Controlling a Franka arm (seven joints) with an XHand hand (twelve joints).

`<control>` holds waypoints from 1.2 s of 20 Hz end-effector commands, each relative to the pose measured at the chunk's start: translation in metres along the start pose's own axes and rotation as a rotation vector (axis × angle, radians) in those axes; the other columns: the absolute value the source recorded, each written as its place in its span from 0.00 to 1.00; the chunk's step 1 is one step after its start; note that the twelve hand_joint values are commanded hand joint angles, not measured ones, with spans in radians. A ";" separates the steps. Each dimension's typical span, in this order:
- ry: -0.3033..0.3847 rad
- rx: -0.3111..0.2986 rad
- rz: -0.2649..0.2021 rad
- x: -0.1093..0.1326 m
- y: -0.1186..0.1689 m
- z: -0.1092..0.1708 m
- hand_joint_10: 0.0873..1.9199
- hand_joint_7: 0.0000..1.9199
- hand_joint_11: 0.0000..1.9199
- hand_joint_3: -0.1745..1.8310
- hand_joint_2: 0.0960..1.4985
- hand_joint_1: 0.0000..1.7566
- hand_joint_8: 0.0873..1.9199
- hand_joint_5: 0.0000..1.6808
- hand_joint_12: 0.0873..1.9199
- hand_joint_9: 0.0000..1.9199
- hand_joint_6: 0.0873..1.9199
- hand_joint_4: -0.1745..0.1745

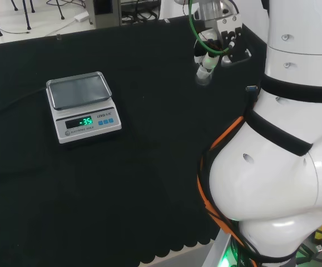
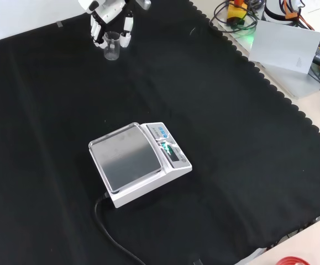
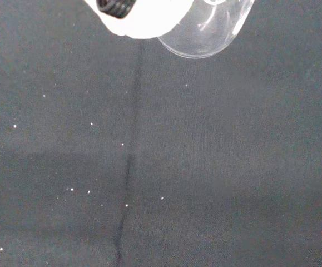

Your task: Put the beaker on the electronic balance.

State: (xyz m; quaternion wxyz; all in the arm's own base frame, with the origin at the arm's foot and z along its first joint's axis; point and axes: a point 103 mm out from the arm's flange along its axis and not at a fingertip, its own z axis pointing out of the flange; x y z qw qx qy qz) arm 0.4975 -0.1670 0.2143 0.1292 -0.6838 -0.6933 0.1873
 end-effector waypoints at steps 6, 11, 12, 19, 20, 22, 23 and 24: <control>-0.016 -0.020 -0.017 0.000 -0.007 -0.013 0.40 0.37 0.45 0.09 0.79 0.63 0.40 0.48 0.51 0.51 0.65 0.00; -0.043 -0.044 -0.027 0.009 -0.010 -0.028 0.40 0.37 0.45 0.09 0.79 0.63 0.40 0.48 0.51 0.51 0.65 0.00; -0.049 -0.048 -0.032 0.012 -0.010 -0.032 0.40 0.38 0.45 0.09 0.79 0.63 0.40 0.48 0.51 0.51 0.65 0.00; -0.109 -0.075 -0.054 0.036 -0.009 -0.057 0.40 0.38 0.45 0.09 0.79 0.63 0.40 0.48 0.51 0.51 0.64 0.00; -0.116 -0.080 -0.058 0.041 -0.009 -0.060 0.40 0.38 0.45 0.09 0.79 0.63 0.40 0.48 0.51 0.51 0.64 0.00; -0.132 -0.087 -0.066 0.049 -0.008 -0.068 0.40 0.38 0.45 0.09 0.79 0.63 0.40 0.48 0.51 0.51 0.64 0.00; -0.138 -0.090 -0.069 0.053 -0.008 -0.071 0.40 0.38 0.46 0.09 0.79 0.63 0.40 0.48 0.51 0.51 0.64 0.00; -0.145 -0.092 -0.071 0.057 -0.008 -0.075 0.40 0.38 0.46 0.09 0.79 0.63 0.40 0.48 0.51 0.51 0.64 0.00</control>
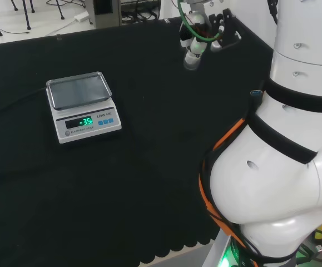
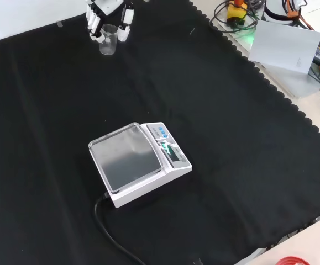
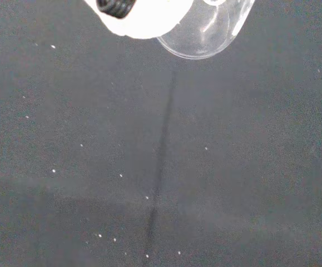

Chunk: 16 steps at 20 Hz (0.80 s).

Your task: Put the beaker on the electronic balance.

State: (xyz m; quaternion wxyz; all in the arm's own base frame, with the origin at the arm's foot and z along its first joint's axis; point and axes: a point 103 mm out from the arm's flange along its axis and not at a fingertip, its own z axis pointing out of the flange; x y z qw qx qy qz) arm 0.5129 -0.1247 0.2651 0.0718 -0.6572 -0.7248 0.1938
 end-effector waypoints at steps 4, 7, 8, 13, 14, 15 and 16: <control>-0.052 -0.028 -0.033 0.030 0.008 -0.032 0.40 0.38 0.46 0.09 0.79 0.63 0.40 0.48 0.51 0.51 0.64 0.00; -0.055 -0.029 -0.052 0.039 0.012 -0.038 0.40 0.38 0.46 0.09 0.79 0.63 0.40 0.48 0.51 0.51 0.64 0.00; -0.049 -0.024 -0.061 0.041 0.013 -0.040 0.40 0.38 0.46 0.09 0.79 0.63 0.40 0.48 0.51 0.51 0.64 0.00; -0.045 -0.008 -0.107 0.056 0.025 -0.049 0.40 0.38 0.46 0.09 0.79 0.63 0.41 0.48 0.50 0.52 0.64 0.00; -0.040 -0.004 -0.118 0.060 0.028 -0.050 0.40 0.39 0.46 0.09 0.79 0.63 0.41 0.48 0.50 0.52 0.64 0.00; -0.038 0.000 -0.129 0.064 0.032 -0.051 0.40 0.39 0.46 0.09 0.79 0.63 0.41 0.48 0.50 0.52 0.64 0.00; -0.040 0.000 -0.137 0.068 0.035 -0.052 0.40 0.39 0.46 0.09 0.79 0.63 0.41 0.48 0.50 0.52 0.64 0.00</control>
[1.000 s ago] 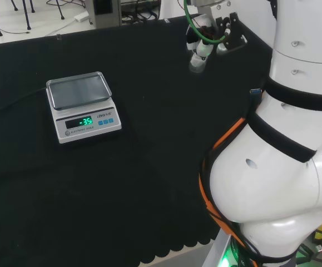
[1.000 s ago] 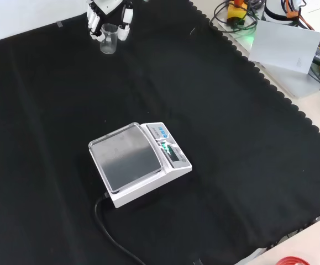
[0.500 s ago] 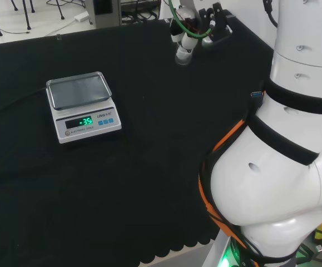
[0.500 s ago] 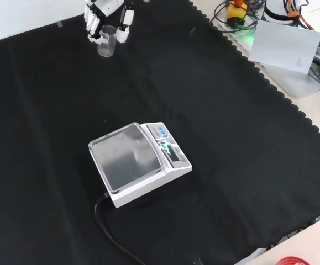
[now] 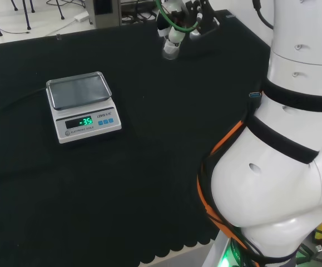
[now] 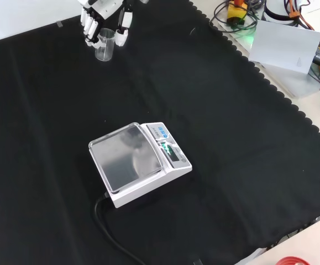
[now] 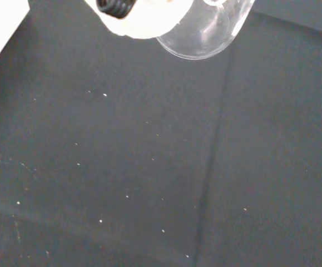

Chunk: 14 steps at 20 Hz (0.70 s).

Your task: Put the beaker on the electronic balance.

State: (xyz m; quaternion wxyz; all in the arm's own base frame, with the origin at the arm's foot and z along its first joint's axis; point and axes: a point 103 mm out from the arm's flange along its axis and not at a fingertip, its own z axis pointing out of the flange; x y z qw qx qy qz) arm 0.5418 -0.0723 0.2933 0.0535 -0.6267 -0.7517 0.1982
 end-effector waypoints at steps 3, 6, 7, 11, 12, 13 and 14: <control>-0.001 0.022 -0.089 0.034 0.025 -0.011 0.40 0.39 0.46 0.09 0.79 0.64 0.41 0.48 0.50 0.52 0.64 0.00; -0.014 0.019 -0.113 0.048 0.031 -0.015 0.40 0.39 0.46 0.09 0.79 0.64 0.41 0.48 0.50 0.52 0.64 0.00; -0.021 0.018 -0.121 0.053 0.032 -0.016 0.40 0.39 0.46 0.09 0.79 0.64 0.41 0.48 0.50 0.52 0.64 0.00; -0.043 0.017 -0.152 0.074 0.039 -0.020 0.40 0.39 0.46 0.09 0.79 0.64 0.41 0.48 0.50 0.52 0.64 0.00; -0.049 0.016 -0.158 0.078 0.039 -0.021 0.40 0.39 0.46 0.09 0.79 0.64 0.41 0.48 0.50 0.52 0.64 0.00; -0.057 0.015 -0.164 0.083 0.040 -0.023 0.40 0.39 0.46 0.09 0.79 0.64 0.41 0.48 0.50 0.52 0.64 0.00; -0.064 0.014 -0.170 0.089 0.041 -0.025 0.40 0.39 0.46 0.09 0.79 0.64 0.41 0.48 0.50 0.52 0.64 0.00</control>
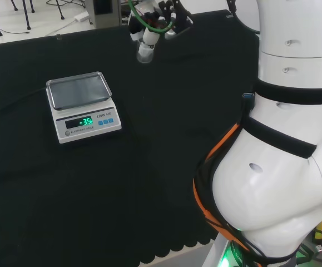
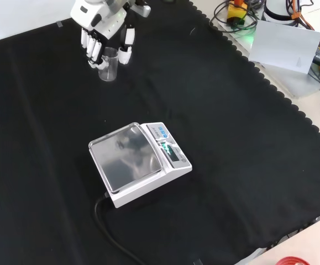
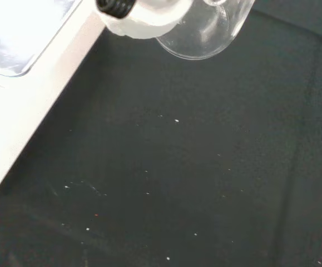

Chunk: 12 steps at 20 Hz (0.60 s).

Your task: Put the beaker on the electronic balance.

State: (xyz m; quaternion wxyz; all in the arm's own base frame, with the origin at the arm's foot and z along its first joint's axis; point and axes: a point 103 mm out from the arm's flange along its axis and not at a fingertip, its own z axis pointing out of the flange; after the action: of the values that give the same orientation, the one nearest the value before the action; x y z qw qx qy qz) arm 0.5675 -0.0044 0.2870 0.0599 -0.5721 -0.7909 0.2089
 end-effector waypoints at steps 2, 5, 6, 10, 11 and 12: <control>-0.044 -0.002 -0.045 0.034 0.011 -0.011 0.40 0.39 0.46 0.09 0.79 0.64 0.41 0.48 0.50 0.52 0.64 0.00; -0.059 -0.002 -0.062 0.048 0.016 -0.017 0.40 0.39 0.46 0.09 0.79 0.64 0.41 0.48 0.50 0.52 0.64 0.00; -0.063 -0.002 -0.068 0.053 0.017 -0.019 0.40 0.39 0.46 0.09 0.79 0.64 0.41 0.48 0.50 0.52 0.64 0.00; -0.055 -0.012 -0.111 0.080 0.027 -0.024 0.40 0.39 0.46 0.09 0.79 0.64 0.41 0.49 0.50 0.52 0.64 0.00; -0.056 -0.012 -0.122 0.087 0.029 -0.025 0.40 0.39 0.46 0.09 0.79 0.64 0.41 0.49 0.50 0.52 0.64 0.00; -0.057 -0.012 -0.131 0.092 0.031 -0.025 0.40 0.39 0.46 0.09 0.79 0.64 0.41 0.49 0.50 0.52 0.64 0.00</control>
State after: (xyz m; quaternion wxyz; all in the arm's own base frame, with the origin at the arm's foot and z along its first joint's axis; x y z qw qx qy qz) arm 0.5727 0.0678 0.2903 0.0426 -0.5307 -0.8181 0.2176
